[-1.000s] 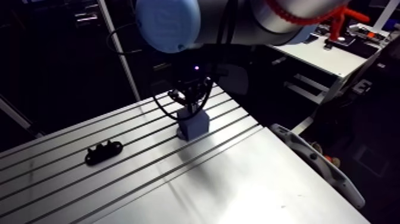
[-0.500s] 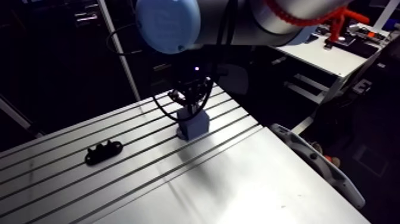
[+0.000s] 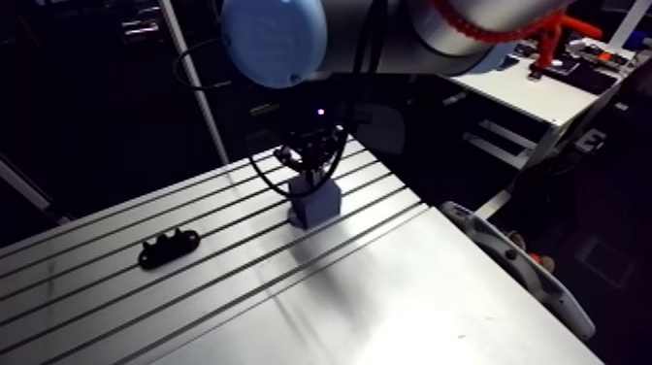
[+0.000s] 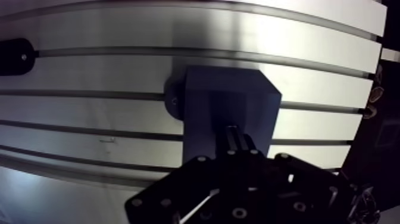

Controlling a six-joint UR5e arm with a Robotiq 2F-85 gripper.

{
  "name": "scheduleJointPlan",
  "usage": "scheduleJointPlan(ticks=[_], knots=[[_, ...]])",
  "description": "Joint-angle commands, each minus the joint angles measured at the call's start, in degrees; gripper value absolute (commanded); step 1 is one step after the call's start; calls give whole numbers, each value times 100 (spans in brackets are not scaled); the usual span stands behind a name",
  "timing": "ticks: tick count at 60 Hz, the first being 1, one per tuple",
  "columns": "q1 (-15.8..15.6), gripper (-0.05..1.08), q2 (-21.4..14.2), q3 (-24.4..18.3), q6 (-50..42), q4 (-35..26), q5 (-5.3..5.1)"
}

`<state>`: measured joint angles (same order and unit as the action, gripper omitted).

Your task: Pick up the M10 bolt and insert it into the hex recess until seated.

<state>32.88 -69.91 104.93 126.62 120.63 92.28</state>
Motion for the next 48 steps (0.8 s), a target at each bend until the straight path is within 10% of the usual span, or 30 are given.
scheduleJointPlan(ticks=[1,37,41,45,48], knots=[[0,108,-9,-37,0,1,-27],[-26,105,-78,-74,16,-93,5],[-34,88,-94,-81,17,-152,12],[-44,22,-121,-98,26,-313,22],[-44,4,-123,-107,26,-383,15]])
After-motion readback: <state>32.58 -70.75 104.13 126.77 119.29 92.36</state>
